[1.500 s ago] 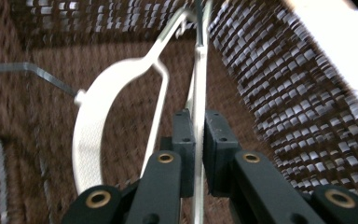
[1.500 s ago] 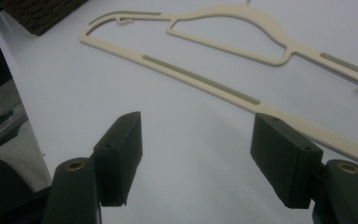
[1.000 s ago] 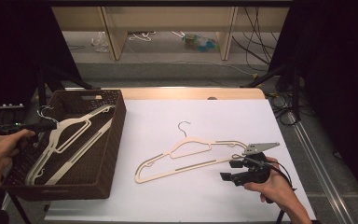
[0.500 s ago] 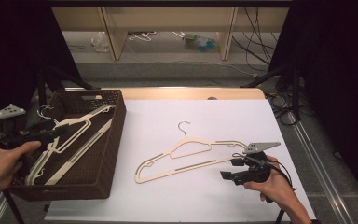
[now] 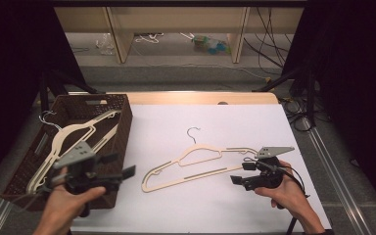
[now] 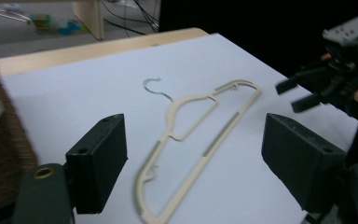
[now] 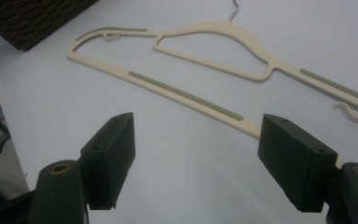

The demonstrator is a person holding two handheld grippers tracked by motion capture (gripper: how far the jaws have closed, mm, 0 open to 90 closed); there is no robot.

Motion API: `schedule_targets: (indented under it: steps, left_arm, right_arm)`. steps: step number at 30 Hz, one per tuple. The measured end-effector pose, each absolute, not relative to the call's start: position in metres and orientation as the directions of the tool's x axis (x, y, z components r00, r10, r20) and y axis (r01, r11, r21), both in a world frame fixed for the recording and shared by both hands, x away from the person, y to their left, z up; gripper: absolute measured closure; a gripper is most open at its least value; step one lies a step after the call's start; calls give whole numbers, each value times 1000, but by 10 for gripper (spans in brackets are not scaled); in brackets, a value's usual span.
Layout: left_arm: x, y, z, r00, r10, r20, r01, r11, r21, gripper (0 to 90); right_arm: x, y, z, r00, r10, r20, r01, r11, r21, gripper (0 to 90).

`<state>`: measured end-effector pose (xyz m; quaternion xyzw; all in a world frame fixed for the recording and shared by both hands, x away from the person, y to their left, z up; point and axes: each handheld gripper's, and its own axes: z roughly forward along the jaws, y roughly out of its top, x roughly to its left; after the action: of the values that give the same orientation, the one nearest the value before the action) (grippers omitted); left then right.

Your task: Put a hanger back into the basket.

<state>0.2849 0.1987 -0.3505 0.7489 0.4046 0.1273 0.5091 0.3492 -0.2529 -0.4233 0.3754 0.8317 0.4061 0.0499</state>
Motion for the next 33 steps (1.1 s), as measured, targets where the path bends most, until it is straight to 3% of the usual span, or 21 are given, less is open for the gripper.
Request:
schedule_targets:
  steps: [4,6,10,21,33]
  left_arm:
    - [284,171,-377,675,704,-221,487,-200,850,215]
    - [284,161,-389,677,705,-213,495,-222,840,216]
    - [283,149,-411,691,681,-243,523,-238,818,216]
    - [279,143,-441,679,701,-219,519,-246,819,216]
    - [279,143,-449,695,692,-195,515,-289,807,217]
  right_arm:
    - [357,-251,-423,-717,664,214,575,388,721,264]
    - [362,-250,-422,-729,655,201,559,399,727,201]
    - [377,-243,-421,-727,671,147,539,425,727,230]
    - [426,-210,-436,-769,638,23,471,544,694,351]
    - [472,-177,-457,-791,612,-8,480,628,613,434]
